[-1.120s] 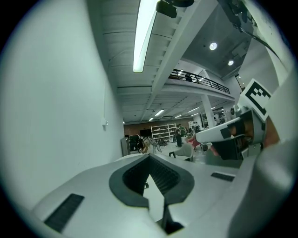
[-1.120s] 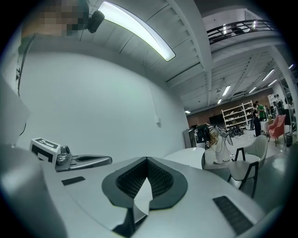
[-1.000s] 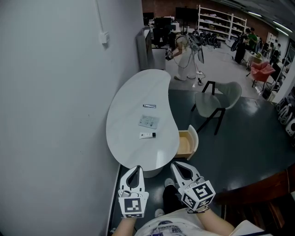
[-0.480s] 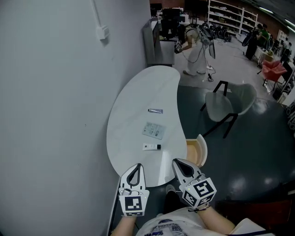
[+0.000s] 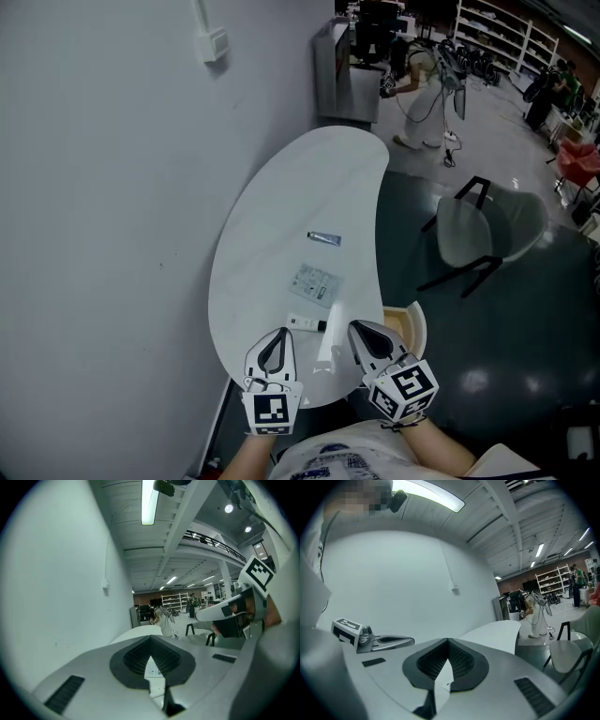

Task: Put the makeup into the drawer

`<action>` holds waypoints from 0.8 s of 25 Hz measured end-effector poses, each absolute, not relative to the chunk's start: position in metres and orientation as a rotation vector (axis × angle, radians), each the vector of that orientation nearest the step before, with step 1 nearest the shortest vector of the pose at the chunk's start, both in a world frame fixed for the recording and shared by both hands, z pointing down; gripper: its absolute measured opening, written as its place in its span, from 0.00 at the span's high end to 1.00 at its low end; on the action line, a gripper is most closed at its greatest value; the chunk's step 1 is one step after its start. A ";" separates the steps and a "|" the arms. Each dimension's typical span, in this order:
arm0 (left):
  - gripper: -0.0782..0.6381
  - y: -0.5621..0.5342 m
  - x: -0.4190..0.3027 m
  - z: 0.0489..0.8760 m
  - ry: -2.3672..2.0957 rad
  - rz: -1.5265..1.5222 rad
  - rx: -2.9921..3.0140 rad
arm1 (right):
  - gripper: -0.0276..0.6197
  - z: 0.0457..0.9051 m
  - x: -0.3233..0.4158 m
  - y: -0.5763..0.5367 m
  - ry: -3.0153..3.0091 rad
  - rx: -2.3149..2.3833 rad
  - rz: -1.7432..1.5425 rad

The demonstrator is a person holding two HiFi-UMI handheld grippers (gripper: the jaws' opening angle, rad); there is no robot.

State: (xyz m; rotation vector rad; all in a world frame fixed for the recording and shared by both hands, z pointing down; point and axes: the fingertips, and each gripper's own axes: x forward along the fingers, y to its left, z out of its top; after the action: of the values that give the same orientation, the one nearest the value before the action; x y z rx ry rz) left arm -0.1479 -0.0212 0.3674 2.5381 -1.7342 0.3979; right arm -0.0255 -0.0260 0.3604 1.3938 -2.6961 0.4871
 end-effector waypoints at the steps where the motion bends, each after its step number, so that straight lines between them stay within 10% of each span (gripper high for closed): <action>1: 0.83 -0.030 -0.146 0.370 -1.739 0.401 2.530 | 0.93 0.363 -0.024 -0.036 -2.698 1.382 0.489; 20: 0.83 -0.149 -0.143 0.420 -1.736 0.483 2.454 | 0.93 0.418 -0.013 -0.163 -2.634 1.336 0.541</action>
State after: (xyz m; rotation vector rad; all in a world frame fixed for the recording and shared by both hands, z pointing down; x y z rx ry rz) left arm -0.1434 -0.1493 0.4197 2.4544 -1.7361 0.4833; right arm -0.0128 -0.1629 0.4183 1.3360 -2.6340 0.5412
